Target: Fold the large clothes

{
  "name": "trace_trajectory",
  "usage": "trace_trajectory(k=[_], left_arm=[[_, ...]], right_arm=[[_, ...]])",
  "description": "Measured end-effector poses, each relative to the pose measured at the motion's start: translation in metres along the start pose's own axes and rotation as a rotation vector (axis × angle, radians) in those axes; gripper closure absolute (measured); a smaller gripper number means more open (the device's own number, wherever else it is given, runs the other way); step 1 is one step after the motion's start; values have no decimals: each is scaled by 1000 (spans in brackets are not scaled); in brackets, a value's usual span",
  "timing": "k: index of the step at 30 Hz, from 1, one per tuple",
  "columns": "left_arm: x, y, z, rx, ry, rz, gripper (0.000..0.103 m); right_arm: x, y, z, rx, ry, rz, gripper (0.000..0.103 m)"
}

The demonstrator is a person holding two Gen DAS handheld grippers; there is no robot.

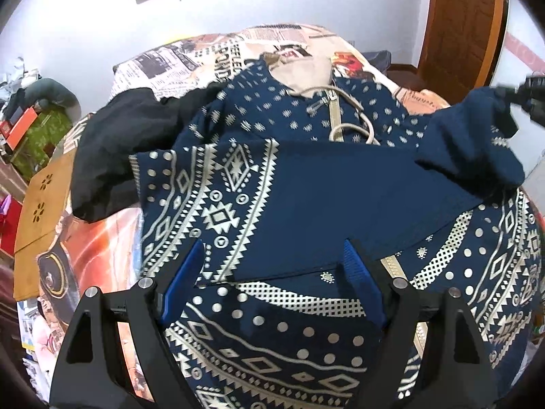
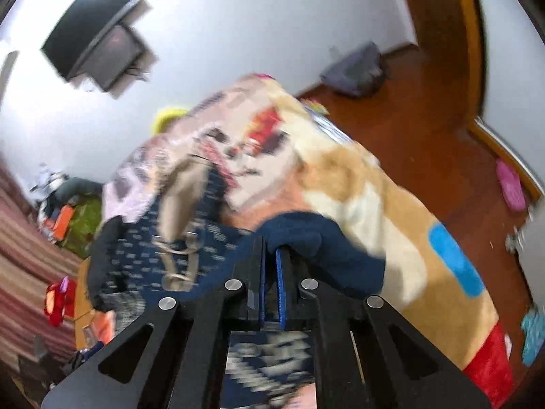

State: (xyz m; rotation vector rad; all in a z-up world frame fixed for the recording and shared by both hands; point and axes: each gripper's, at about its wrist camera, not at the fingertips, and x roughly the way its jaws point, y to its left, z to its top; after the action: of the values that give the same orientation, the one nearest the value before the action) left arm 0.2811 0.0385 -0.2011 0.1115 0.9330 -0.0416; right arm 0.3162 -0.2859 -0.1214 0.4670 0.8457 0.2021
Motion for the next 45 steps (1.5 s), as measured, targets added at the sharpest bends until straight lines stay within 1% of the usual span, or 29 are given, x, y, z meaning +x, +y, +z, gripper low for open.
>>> trace_trajectory(k=[3, 7, 9, 12, 15, 20, 24, 25, 28, 30, 31, 32, 33, 34, 36, 39, 42, 45], left_arm=[[-14, 7, -2, -9, -28, 3, 21], [-33, 22, -8, -26, -62, 9, 21], [-41, 32, -13, -40, -74, 13, 21], [-48, 46, -20, -61, -80, 20, 21], [-53, 62, -30, -88, -72, 26, 21], [-56, 85, -47, -139, -38, 26, 21], [-51, 93, -58, -169, -1, 12, 21], [-50, 93, -59, -175, 9, 9, 21], [-46, 87, -58, -173, 25, 5, 21], [-45, 79, -54, -159, 25, 3, 21], [-44, 75, -51, -151, 24, 1, 21], [-45, 69, -47, -139, 19, -3, 21], [-45, 64, -43, -129, 16, -6, 21], [-45, 57, -39, -115, 11, -9, 21], [-45, 42, -29, -82, 2, -20, 21], [-39, 16, -18, -13, -3, -22, 21], [-27, -8, -13, 52, 21, -16, 21], [-14, -34, -14, 134, 41, -25, 21]], right_arm=[[-20, 42, 8, -95, -36, 47, 98], [-27, 95, 2, -209, -36, 105, 98], [-23, 121, -7, -262, -11, 136, 98], [-10, 156, -31, -331, 46, 175, 98], [18, 182, -67, -394, 142, 188, 98], [65, 201, -123, -482, 300, 158, 98], [81, 201, -151, -529, 415, 144, 98], [80, 201, -154, -537, 430, 142, 98], [76, 200, -156, -566, 512, 141, 95], [68, 196, -151, -560, 530, 160, 91], [62, 191, -145, -552, 522, 168, 82], [54, 186, -138, -545, 504, 167, 66], [48, 183, -133, -541, 486, 163, 58], [37, 177, -124, -536, 443, 160, 49], [16, 165, -110, -539, 353, 154, 46], [-3, 146, -92, -536, 277, 122, 46], [-17, 118, -74, -518, 201, 48, 45], [-22, 89, -63, -490, 156, -30, 41]])
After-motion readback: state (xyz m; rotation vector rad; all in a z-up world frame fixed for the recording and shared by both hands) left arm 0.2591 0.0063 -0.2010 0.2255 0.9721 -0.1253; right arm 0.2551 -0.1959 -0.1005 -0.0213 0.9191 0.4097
